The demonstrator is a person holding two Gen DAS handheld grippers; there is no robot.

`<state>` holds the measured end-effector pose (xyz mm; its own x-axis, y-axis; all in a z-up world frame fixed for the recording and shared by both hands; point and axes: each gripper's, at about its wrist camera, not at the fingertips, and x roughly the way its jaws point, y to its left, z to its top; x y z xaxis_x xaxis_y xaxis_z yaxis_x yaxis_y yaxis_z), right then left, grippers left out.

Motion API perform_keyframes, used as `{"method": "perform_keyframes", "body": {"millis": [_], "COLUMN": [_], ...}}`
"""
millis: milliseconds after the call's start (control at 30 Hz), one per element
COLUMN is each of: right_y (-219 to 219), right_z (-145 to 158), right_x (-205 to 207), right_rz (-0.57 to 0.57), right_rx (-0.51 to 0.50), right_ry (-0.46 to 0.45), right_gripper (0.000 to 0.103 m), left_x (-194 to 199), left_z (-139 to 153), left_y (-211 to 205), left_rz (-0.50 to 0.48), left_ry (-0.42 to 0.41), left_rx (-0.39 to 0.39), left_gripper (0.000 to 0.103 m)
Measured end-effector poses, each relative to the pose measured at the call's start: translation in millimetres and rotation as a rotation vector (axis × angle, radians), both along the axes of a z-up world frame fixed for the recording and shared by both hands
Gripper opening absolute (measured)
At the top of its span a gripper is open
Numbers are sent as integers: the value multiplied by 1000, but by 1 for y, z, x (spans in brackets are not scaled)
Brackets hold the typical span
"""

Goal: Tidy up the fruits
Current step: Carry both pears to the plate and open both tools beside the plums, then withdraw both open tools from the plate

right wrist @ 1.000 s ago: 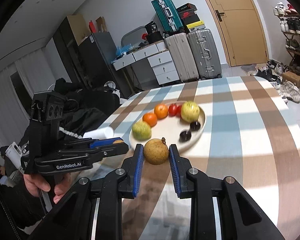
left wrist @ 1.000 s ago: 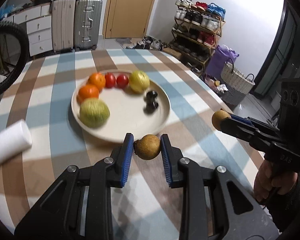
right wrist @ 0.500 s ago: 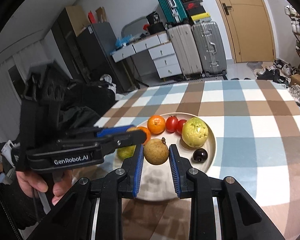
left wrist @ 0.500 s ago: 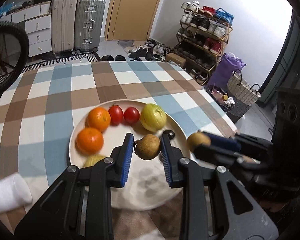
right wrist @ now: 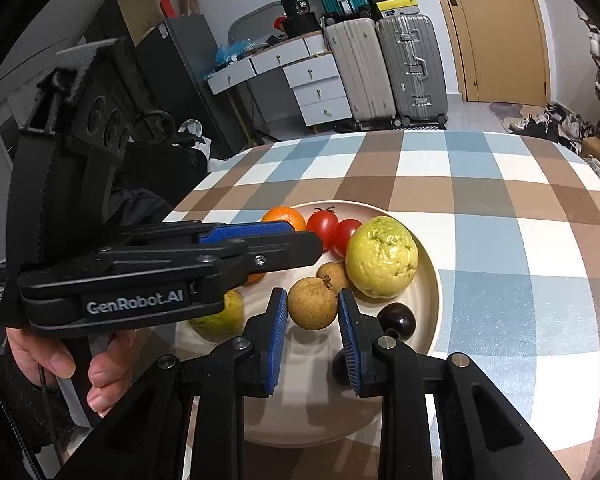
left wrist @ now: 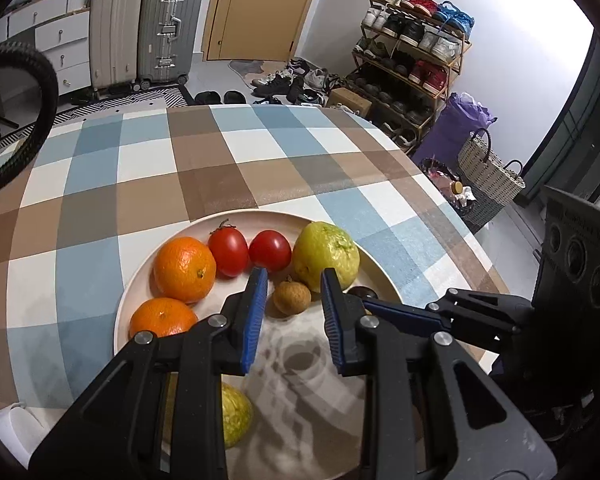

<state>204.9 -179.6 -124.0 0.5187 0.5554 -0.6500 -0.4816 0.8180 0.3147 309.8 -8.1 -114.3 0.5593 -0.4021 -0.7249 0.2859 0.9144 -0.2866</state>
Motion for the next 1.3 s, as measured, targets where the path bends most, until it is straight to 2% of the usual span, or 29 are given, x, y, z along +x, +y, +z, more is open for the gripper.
{"method": "perform_keyframes", "body": {"millis": [33, 100, 133, 200, 300, 367, 500, 567, 700, 767, 867, 1000, 1100, 1200, 1300], "right_y": [1, 2, 1, -3, -7, -11, -22, -28, -41, -46, -50, -52, -51, -48, -46], "right_z": [-1, -1, -1, 3, 13, 20, 42, 54, 77, 87, 105, 123, 130, 131, 127], "right_x": [2, 3, 2, -2, -11, -18, -41, -54, -84, -96, -119, -147, -166, -186, -202], "right_rz": [-4, -17, -24, -34, -55, -64, -99, -126, -160, -184, -207, -190, -192, -203, -208], "right_rx": [-10, -22, -18, 4, 2, 11, 16, 26, 73, 80, 96, 146, 146, 124, 119], "right_ry": [0, 4, 2, -9, -28, -41, -93, -121, -189, -230, -297, -373, -439, -508, -566], "right_gripper": [28, 40, 50, 54, 58, 69, 78, 89, 93, 99, 101, 103, 103, 103, 103], "left_x": [1, -1, -2, -7, -17, -28, -54, -71, -104, -121, -149, -180, -209, -230, -244], "left_z": [0, 2, 3, 8, 16, 26, 50, 63, 91, 104, 124, 144, 151, 151, 140], "left_y": [0, 0, 0, 2, 4, 6, 9, 10, 12, 12, 14, 19, 25, 29, 35], "left_rz": [1, 13, 15, 29, 48, 65, 89, 108, 142, 169, 205, 248, 290, 359, 399], "left_ry": [-2, -12, -15, -23, -35, -55, -105, -146, -214, -254, -324, -391, -452, -510, -517], "left_rx": [-5, 5, 9, 27, 31, 36, 37, 40, 35, 44, 41, 23, 6, 38, 65], "left_gripper": [25, 25, 26, 29, 42, 53, 67, 79, 84, 92, 102, 102, 102, 102, 102]}}
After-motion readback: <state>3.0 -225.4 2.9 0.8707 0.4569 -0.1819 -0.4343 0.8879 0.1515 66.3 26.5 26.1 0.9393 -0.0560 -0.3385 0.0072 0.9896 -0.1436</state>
